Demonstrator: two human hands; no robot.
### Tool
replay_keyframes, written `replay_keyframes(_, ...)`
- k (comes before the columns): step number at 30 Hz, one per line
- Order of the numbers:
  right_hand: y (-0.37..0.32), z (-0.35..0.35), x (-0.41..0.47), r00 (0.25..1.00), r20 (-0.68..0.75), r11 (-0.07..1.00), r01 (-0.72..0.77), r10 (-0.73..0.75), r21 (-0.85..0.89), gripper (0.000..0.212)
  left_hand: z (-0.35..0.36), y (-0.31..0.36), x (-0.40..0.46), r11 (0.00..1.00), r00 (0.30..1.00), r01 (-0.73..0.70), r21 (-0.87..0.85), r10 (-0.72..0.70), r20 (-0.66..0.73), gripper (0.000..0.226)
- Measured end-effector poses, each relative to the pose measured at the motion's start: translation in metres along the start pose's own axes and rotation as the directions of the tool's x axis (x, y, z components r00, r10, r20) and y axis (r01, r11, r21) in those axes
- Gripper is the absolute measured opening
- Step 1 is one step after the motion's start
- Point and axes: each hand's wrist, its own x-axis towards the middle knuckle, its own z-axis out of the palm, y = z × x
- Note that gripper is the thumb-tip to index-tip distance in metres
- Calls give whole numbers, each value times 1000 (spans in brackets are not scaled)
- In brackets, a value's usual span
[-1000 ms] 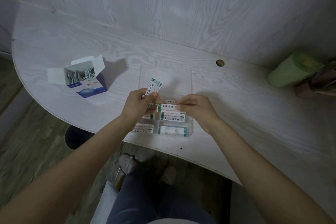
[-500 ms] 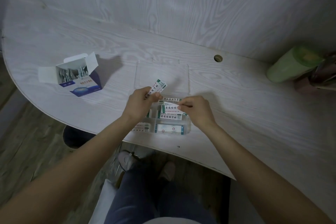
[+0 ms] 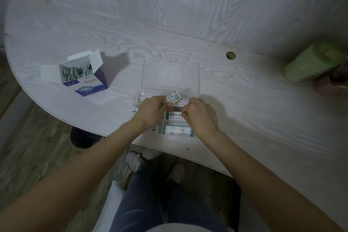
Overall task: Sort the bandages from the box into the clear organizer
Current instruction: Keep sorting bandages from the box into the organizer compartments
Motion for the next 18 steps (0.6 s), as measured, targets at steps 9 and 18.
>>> replay_keyframes(9,-4,2,1,1000,10,999,22,-22,-33,27,0,1,-3,997,1000,-4,-81,2,-25,32)
replay_keyframes(18,-5,-1,2,999,35,1000,18,-18,-8,26,-8,7,-5,996,998,-9,-89,4,-64,23)
